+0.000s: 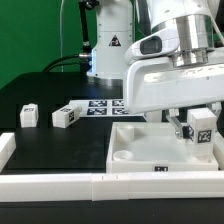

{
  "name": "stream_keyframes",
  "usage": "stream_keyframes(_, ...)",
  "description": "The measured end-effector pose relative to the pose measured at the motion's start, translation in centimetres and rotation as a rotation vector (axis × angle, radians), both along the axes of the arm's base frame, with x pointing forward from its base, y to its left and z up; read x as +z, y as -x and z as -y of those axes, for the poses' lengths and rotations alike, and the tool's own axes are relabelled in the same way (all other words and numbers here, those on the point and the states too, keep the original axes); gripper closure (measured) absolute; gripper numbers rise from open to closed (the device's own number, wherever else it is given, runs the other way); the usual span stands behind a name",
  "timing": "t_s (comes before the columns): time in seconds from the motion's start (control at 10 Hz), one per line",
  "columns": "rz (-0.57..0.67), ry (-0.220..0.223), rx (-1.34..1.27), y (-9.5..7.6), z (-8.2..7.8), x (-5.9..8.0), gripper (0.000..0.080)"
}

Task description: Assemble one leg

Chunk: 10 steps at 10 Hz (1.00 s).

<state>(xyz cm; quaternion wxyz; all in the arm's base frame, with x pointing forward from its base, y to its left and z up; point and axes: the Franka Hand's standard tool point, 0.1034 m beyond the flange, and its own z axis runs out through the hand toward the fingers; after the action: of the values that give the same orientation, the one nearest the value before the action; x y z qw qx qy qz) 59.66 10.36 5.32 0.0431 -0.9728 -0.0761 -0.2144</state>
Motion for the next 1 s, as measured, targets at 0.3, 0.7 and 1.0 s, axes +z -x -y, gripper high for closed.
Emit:
stream_keyframes(0.3, 0.024, 0.002, 0.003, 0.10, -0.24, -0.01, 0.0509)
stream_keyframes(0.7, 0.024, 0.002, 0.002, 0.10, -0.22, -0.01, 0.0170)
stream_keyframes(1.0, 0.024, 0.002, 0.002, 0.10, -0.22, -0.01, 0.0153)
